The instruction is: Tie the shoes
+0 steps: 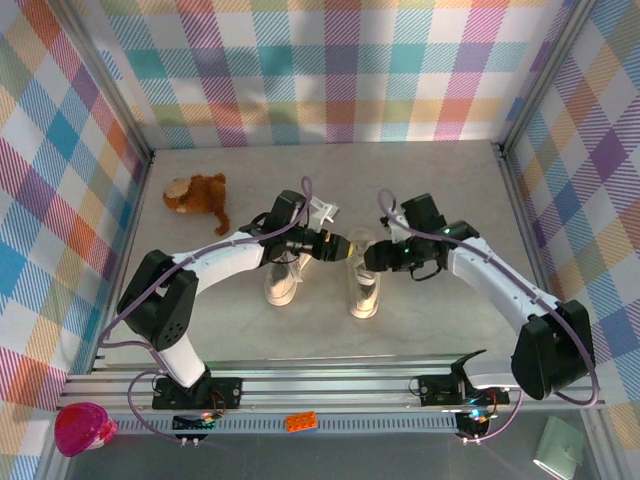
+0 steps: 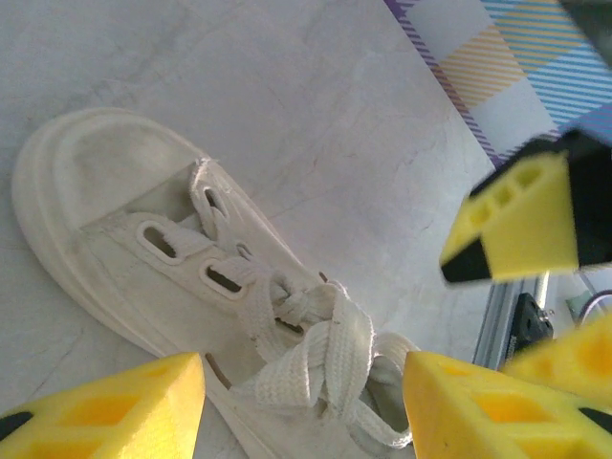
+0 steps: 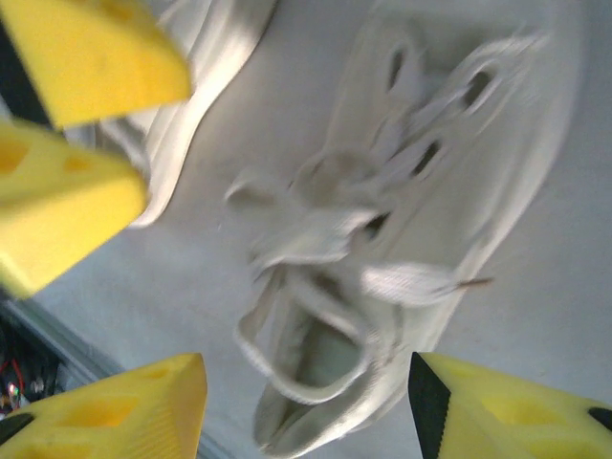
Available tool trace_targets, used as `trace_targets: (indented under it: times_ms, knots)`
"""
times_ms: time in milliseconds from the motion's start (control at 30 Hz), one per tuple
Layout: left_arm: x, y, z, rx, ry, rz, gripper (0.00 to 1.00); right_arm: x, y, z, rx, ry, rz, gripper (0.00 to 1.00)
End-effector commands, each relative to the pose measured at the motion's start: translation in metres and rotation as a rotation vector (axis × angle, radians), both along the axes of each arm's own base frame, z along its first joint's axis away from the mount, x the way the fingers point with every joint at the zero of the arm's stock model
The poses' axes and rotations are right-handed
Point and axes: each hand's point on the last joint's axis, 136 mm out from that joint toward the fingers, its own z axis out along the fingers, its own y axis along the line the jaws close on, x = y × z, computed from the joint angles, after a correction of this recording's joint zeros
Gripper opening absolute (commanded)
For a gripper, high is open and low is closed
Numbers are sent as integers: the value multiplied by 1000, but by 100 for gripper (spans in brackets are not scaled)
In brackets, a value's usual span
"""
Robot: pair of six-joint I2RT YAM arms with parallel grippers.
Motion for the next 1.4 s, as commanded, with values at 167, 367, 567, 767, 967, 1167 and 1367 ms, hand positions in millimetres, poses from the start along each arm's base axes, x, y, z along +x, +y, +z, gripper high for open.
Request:
trace_targets:
  times_ms: [167, 367, 567, 767, 967, 1167, 1367]
  knots:
    - [-3, -11, -17, -44, 49, -41, 54, -10, 4, -30, -95, 52, -17, 62]
    - [-2, -8, -24, -54, 71, -11, 53, -10, 11, -44, -114, 82, 2, 61]
    - [-8, 8, -24, -64, 55, 14, 49, -2, 11, -38, -127, 42, -17, 59]
    - [-9, 11, -29, -104, 65, 30, 42, 6, 10, -33, -154, 29, -16, 51]
    - [-8, 6, -36, -135, 88, 38, 40, 12, 15, -26, -140, 18, -17, 48]
    - [-11, 0, -50, -113, 126, 30, 43, 21, 21, -21, -125, 7, -17, 49]
    - [-13, -6, -54, -121, 140, 27, 46, 29, 31, -25, -106, 19, -7, 50]
